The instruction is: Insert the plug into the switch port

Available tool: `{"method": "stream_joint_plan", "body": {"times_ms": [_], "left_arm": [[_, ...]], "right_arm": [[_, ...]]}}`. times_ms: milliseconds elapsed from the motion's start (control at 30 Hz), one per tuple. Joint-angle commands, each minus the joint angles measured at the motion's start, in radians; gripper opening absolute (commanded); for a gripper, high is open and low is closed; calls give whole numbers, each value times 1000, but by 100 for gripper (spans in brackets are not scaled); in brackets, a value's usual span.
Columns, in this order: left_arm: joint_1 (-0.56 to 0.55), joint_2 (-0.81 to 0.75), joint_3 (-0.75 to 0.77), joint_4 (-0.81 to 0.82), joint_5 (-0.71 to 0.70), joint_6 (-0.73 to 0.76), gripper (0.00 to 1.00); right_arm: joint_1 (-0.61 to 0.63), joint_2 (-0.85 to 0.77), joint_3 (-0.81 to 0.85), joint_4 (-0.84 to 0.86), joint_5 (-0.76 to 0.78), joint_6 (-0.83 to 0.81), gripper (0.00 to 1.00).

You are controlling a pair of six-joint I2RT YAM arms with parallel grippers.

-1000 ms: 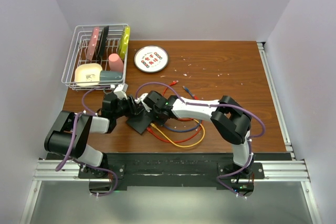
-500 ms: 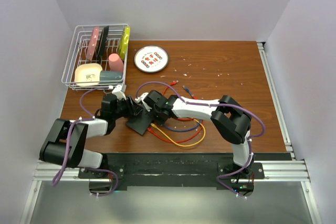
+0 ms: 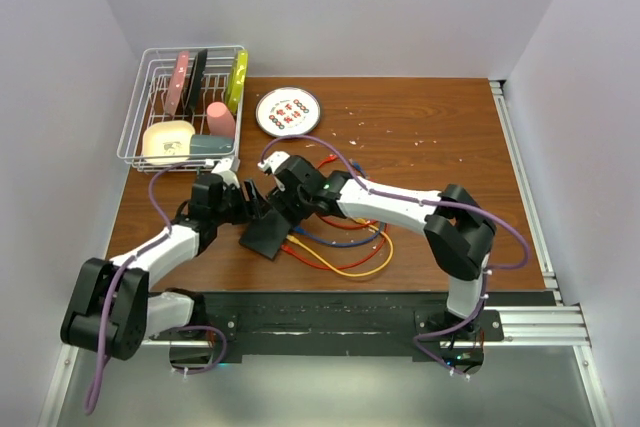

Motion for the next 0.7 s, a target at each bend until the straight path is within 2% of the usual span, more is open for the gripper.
{"method": "stream_joint_plan", "body": {"times_ms": [0,33,233,433,667], "left_arm": [[1,-83,29,-61,-51,23,67],[1,-116,29,-66,-57,23,68],[1,-238,17,-104,-75,27,68],[1,-263,9,-121,-62,29,68],[1,-240,-14,-77,-26,23,68]], "right_arm": [[-16,-97,19,12,111,11,70],[-24,-99,20,22,114,23,74],[-88,-57,29,82,59,78,79],[-108,71,101,98,91,127,74],[-200,121,106,161,78,242,66]]}}
